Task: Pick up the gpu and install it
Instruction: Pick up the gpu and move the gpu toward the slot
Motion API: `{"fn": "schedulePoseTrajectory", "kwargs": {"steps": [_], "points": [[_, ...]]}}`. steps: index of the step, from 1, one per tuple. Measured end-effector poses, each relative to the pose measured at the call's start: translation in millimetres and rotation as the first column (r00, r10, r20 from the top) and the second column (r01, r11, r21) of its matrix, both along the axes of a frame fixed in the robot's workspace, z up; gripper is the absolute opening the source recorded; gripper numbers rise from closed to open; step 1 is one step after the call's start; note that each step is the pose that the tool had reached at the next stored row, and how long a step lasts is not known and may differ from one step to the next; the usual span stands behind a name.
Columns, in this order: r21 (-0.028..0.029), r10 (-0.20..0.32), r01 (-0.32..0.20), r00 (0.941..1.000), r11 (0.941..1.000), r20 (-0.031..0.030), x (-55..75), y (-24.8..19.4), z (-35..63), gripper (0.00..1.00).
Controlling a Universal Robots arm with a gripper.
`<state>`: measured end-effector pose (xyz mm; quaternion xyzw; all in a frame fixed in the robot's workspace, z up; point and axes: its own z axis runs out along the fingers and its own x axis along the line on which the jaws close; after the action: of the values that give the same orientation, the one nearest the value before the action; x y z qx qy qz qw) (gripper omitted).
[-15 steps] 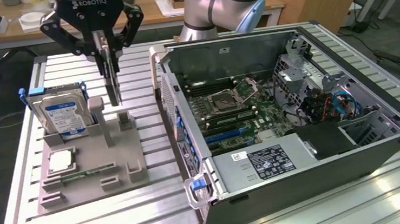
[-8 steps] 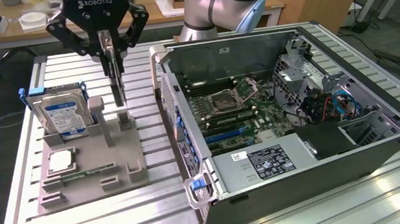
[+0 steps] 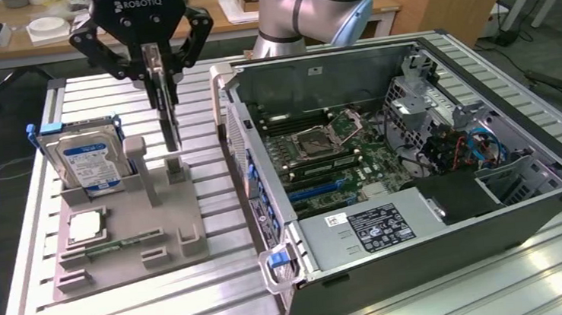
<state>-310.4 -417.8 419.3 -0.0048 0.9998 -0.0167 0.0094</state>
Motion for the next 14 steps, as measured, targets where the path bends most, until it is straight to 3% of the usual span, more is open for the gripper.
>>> {"fn": "schedulePoseTrajectory", "kwargs": {"steps": [14], "points": [[0.0000, 0.000, 0.000, 1.0000, 1.0000, -0.0001, 17.9, 0.0, -0.3, 0.27]]}}
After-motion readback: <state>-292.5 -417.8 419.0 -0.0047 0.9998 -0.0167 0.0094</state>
